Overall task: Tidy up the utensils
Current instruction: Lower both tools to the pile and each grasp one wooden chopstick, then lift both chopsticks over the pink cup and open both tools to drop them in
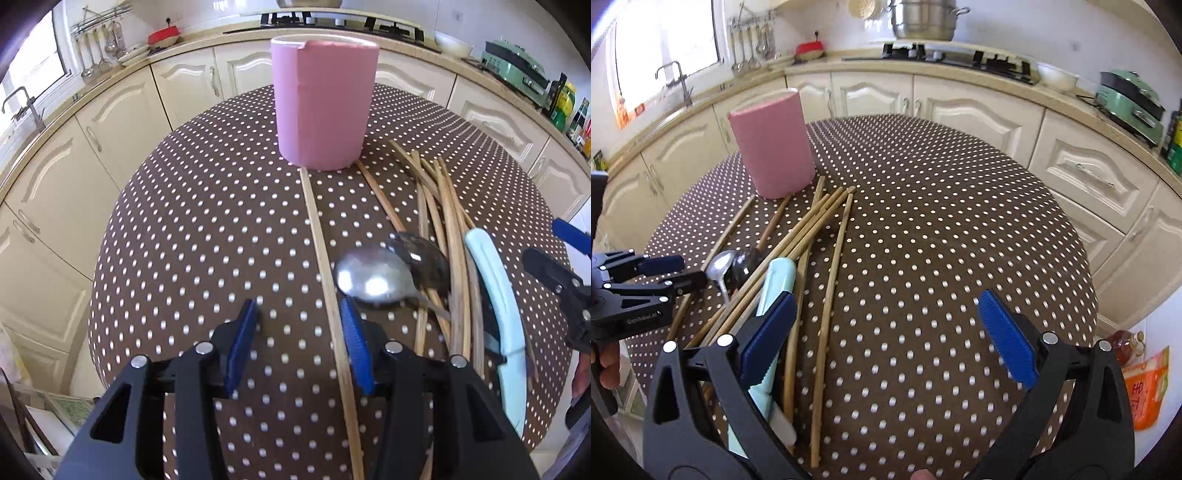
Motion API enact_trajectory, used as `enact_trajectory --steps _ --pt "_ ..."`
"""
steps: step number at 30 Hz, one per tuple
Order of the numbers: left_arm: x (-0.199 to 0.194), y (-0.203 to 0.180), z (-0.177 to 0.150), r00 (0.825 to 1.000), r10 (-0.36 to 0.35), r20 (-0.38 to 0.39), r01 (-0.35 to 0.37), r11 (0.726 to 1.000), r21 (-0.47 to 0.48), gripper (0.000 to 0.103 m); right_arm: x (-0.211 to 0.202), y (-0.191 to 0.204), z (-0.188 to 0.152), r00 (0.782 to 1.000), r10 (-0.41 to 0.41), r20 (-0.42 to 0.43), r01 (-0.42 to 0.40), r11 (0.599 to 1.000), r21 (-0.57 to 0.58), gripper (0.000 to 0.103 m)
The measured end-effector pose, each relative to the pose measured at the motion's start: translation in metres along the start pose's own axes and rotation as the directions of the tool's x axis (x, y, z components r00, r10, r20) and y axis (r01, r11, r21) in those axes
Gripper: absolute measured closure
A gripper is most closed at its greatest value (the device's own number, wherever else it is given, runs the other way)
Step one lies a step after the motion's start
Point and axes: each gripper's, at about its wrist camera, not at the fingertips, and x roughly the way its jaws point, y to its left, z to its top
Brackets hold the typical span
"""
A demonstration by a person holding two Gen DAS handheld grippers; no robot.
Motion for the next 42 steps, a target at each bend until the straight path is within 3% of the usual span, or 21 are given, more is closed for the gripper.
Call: enact_trajectory --steps 4,8,9,14,16,20,26,31,34,35,38,40,42 --pt "0.008 -0.003 0.022 0.998 0.017 -0.054 -0.015 0.999 0.042 0.057 0.031 -0.001 0.025 0.985 0.054 -0.163 -0.057 0.998 -0.013 0.011" --pt "0.019 -0.004 0.05 0.994 -0.005 -0.109 0.011 0.998 0.054 0.057 0.048 0.006 0.046 0.968 -0.004 -0.252 -0.022 0.995 -0.101 0.016" --pt "0.022 -0.005 0.054 0.993 -0.004 -0.119 0.011 0.998 0.063 0.057 0.053 0.005 0.05 0.96 0.014 -0.278 -0.042 0.995 -0.095 0.018" --pt "0.03 -0.005 0.07 0.988 -0.005 -0.157 0.014 0.998 0.057 0.057 0.076 0.019 0.064 0.914 0.023 -0.405 -0.083 0.988 -0.13 0.044" --pt "0.034 -0.006 0.077 0.987 -0.012 -0.162 0.021 0.998 0.056 0.061 0.08 0.024 0.068 0.908 0.011 -0.419 -0.081 0.985 -0.15 0.048" --pt "0.032 0.0 0.073 0.988 -0.043 -0.147 0.048 0.998 0.031 0.091 0.083 0.031 0.079 0.889 0.041 -0.455 -0.123 0.981 -0.152 0.09" --pt "0.023 0.009 0.059 0.986 -0.135 -0.096 0.131 0.99 -0.041 0.097 0.081 0.014 0.083 0.888 0.134 -0.44 -0.175 0.983 -0.052 0.097" --pt "-0.002 0.023 0.042 0.978 -0.209 0.016 0.209 0.97 -0.124 0.097 0.059 -0.022 0.086 0.919 0.184 -0.349 -0.189 0.982 0.02 0.098" --pt "-0.028 0.029 0.034 0.963 -0.233 0.135 0.251 0.958 -0.139 0.097 0.037 -0.039 0.09 0.945 0.214 -0.246 -0.209 0.977 0.046 0.098" --pt "-0.04 0.031 0.033 0.95 -0.245 0.191 0.274 0.951 -0.145 0.098 0.027 -0.042 0.092 0.957 0.211 -0.198 -0.206 0.978 0.043 0.098" --pt "-0.072 0.029 0.034 0.91 -0.251 0.331 0.307 0.943 -0.129 0.097 -0.004 -0.045 0.093 0.964 0.249 -0.09 -0.246 0.968 0.051 0.098" --pt "-0.097 0.025 0.039 0.87 -0.231 0.436 0.299 0.95 -0.094 0.097 -0.027 -0.047 0.105 0.965 0.263 -0.001 -0.263 0.965 0.028 0.098" --pt "-0.122 0.017 0.046 0.815 -0.224 0.534 0.297 0.953 -0.053 0.097 -0.044 -0.058 0.115 0.956 0.286 0.071 -0.288 0.958 0.017 0.098"
